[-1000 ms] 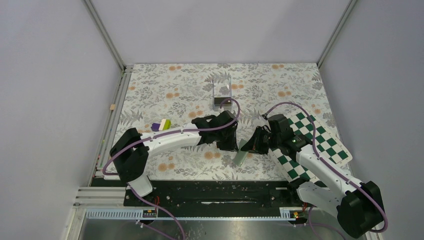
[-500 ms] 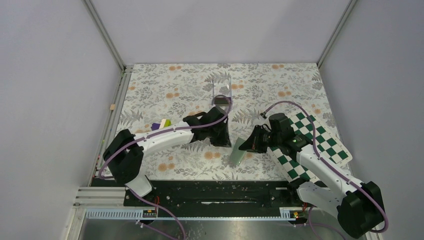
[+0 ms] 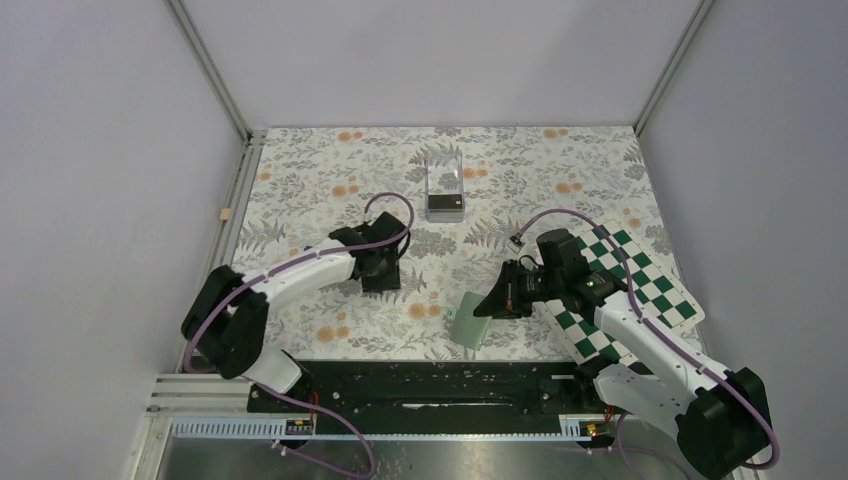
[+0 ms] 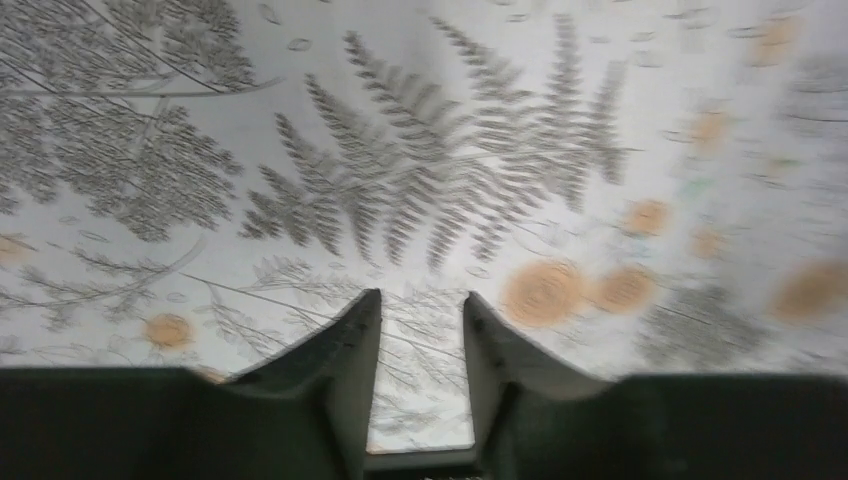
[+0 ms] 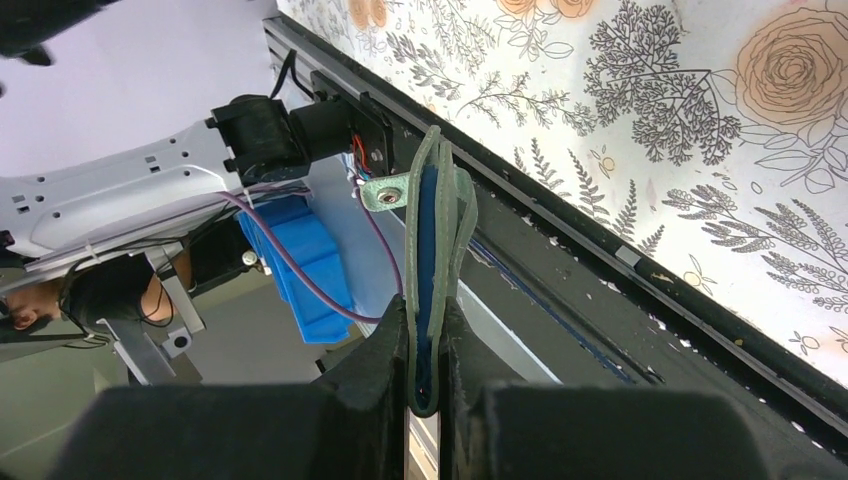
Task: Put the credit cards into the card holder
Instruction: Open the card holder.
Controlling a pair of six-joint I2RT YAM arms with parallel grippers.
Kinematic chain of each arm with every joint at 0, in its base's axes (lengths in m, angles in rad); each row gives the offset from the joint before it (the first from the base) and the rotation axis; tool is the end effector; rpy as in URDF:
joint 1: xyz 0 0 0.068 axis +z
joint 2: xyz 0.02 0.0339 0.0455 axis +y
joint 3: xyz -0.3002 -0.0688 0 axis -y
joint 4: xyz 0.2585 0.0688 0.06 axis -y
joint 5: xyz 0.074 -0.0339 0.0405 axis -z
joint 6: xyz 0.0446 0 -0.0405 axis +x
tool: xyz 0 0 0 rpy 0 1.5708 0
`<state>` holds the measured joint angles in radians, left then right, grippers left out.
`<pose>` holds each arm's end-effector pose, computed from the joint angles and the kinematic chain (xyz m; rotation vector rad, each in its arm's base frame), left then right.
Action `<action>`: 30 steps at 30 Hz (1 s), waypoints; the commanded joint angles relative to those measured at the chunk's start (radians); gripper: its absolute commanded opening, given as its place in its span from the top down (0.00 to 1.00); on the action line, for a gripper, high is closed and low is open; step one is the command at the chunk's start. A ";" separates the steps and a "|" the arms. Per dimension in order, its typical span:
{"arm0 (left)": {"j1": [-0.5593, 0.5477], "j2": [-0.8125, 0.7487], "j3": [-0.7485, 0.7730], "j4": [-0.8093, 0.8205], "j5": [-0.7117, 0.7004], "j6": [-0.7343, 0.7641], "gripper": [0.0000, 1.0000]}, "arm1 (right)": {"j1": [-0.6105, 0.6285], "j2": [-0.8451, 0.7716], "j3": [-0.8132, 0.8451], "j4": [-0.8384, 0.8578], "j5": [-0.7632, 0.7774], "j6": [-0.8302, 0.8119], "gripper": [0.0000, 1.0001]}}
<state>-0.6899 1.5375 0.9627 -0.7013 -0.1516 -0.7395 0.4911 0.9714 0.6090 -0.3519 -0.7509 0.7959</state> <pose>0.2310 -0.1819 0.2104 -0.1017 2.8168 -0.1125 0.1569 0.1184 0.2560 -0.0648 2.5280 1.4665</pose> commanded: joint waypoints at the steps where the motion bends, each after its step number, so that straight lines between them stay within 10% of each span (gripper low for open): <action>1: 0.001 -0.168 -0.005 0.102 0.180 0.044 0.51 | 0.003 0.020 0.066 -0.033 -0.015 -0.038 1.00; 10: -0.066 -0.269 -0.064 0.295 0.461 -0.009 0.36 | 0.003 0.026 0.068 -0.050 -0.005 -0.040 1.00; 30: -0.185 -0.145 -0.033 0.328 0.489 0.009 0.54 | 0.003 0.006 0.059 -0.056 -0.016 -0.035 1.00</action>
<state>-0.8665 1.3785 0.9085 -0.4160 0.3328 -0.7376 0.4908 0.9939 0.6376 -0.4091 -0.7448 0.7666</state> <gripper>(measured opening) 0.465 0.104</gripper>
